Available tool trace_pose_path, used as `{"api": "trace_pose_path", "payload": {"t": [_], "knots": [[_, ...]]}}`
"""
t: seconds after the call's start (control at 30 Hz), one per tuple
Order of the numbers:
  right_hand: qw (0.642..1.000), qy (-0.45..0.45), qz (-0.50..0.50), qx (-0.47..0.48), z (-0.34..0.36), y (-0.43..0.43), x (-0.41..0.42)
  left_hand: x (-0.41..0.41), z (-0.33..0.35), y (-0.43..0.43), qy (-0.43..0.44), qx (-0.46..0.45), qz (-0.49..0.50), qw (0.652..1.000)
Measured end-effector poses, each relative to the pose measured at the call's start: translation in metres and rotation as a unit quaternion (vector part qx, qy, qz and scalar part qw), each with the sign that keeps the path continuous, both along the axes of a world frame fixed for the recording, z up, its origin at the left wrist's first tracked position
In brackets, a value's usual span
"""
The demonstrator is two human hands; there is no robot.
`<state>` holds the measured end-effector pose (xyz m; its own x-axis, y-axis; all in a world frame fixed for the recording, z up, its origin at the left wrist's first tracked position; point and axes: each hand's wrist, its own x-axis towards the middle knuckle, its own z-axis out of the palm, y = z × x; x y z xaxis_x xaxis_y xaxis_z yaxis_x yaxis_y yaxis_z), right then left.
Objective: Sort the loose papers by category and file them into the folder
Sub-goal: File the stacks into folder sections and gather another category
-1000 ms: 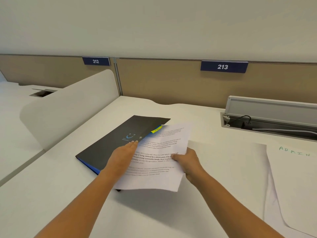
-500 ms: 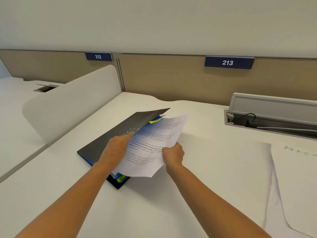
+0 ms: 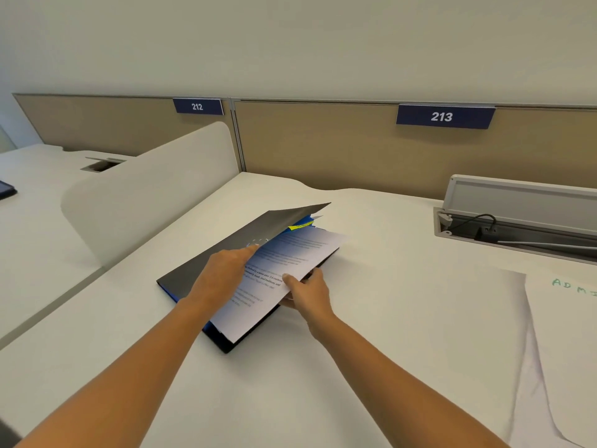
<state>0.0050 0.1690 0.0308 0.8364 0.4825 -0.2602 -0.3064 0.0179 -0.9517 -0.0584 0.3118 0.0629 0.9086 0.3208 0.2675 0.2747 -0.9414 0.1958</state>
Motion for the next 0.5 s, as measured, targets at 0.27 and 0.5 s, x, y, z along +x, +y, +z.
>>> {"api": "trace_pose_path", "payload": {"t": [0.27,0.5], "knots": [[0.598,-0.751,-0.026,-0.279,-0.043,-0.027,0.010,-0.008,-0.022,0.006,-0.049,0.115,-0.067,0.990],[0.538,-0.760,0.202,-0.303,-0.030,-0.009,0.017,-0.010,-0.026,0.005,-0.043,0.142,-0.089,0.985]]}}
